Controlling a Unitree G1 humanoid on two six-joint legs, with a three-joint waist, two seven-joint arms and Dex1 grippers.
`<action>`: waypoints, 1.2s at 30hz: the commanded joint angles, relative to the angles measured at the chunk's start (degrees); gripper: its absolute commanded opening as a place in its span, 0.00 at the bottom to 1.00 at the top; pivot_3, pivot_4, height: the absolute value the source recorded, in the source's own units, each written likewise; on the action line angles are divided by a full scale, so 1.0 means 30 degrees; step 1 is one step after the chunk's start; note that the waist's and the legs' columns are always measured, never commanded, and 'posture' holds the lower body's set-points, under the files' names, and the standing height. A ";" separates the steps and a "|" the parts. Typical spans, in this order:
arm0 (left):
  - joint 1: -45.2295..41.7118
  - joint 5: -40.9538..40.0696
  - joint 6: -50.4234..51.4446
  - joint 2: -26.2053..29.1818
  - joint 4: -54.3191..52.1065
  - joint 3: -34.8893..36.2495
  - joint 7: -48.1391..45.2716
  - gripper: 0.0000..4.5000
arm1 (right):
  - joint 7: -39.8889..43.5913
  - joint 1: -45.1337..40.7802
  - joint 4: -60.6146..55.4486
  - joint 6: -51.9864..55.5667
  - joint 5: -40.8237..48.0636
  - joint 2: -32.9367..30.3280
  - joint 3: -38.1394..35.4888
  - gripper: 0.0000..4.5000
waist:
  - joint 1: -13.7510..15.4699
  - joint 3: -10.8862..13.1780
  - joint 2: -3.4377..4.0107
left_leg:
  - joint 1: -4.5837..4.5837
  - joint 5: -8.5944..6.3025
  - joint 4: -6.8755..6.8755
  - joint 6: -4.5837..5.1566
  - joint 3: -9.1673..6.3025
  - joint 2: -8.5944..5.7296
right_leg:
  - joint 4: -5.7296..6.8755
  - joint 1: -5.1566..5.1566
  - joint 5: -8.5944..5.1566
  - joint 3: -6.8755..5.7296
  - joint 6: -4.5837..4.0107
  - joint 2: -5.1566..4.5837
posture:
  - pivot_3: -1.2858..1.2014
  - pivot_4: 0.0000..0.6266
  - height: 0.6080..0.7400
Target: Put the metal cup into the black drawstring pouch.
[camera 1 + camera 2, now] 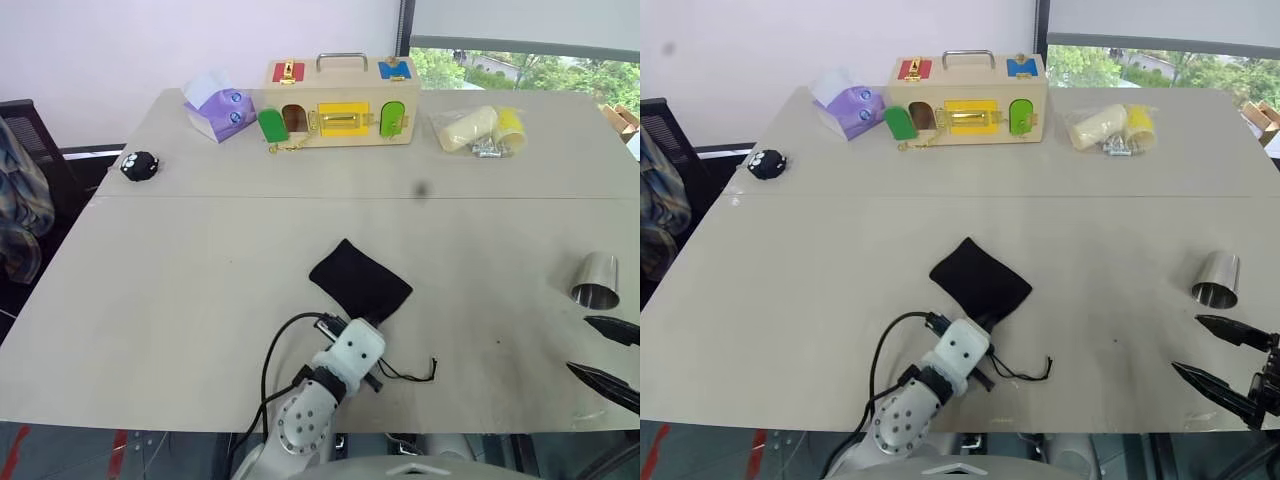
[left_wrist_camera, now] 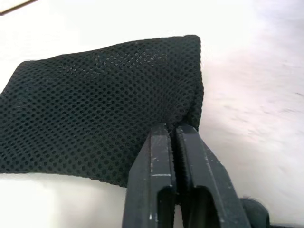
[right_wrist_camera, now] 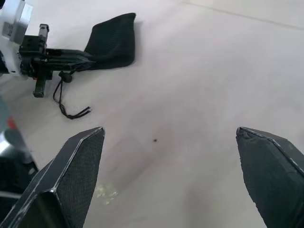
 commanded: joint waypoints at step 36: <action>-0.5058 -0.8736 -0.6222 0.4887 0.4209 0.8890 -1.1118 0.01 | -0.2033 -0.2241 0.0741 -0.5561 -0.2866 0.4119 0.5678 1.00 | -0.0019 -0.0055 0.0011 | 0.0078 0.0030 0.0081 -0.0043 0.0045 -0.0004 | 0.0188 0.0034 0.0026 0.0019 -0.0012 -0.0009 | 0.52 0.24 1.00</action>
